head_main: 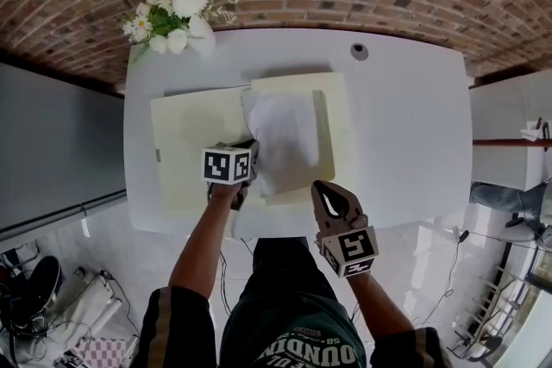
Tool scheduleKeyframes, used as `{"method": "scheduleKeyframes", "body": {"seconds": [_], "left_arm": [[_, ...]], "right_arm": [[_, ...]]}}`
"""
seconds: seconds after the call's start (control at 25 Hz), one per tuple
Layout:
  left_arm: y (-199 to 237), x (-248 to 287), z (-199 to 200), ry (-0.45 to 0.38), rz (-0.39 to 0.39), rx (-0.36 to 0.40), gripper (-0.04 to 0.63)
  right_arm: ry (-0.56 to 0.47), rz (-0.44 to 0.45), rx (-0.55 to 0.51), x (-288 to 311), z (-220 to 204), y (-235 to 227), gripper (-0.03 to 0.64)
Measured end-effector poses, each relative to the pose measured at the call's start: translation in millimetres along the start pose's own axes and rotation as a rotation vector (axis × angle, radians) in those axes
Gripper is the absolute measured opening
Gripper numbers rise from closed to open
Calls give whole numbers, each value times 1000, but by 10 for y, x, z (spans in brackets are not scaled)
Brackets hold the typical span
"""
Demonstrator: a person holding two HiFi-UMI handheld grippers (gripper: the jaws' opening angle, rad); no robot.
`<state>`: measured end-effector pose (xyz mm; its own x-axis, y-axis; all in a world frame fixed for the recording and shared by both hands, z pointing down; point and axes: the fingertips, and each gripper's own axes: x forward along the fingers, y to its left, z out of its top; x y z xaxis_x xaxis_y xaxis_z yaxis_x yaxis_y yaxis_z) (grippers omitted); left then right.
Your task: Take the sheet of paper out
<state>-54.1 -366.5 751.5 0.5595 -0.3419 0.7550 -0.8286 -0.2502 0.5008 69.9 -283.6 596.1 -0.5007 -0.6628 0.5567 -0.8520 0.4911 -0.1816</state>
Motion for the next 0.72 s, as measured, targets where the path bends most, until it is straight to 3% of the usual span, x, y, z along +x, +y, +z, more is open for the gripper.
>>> {"method": "scheduleKeyframes", "body": {"seconds": [0.72], "left_arm": [[109,-197,40,-10,2,-2,11]], "right_arm": [[-7,11,-17,9,80,82,71]]}}
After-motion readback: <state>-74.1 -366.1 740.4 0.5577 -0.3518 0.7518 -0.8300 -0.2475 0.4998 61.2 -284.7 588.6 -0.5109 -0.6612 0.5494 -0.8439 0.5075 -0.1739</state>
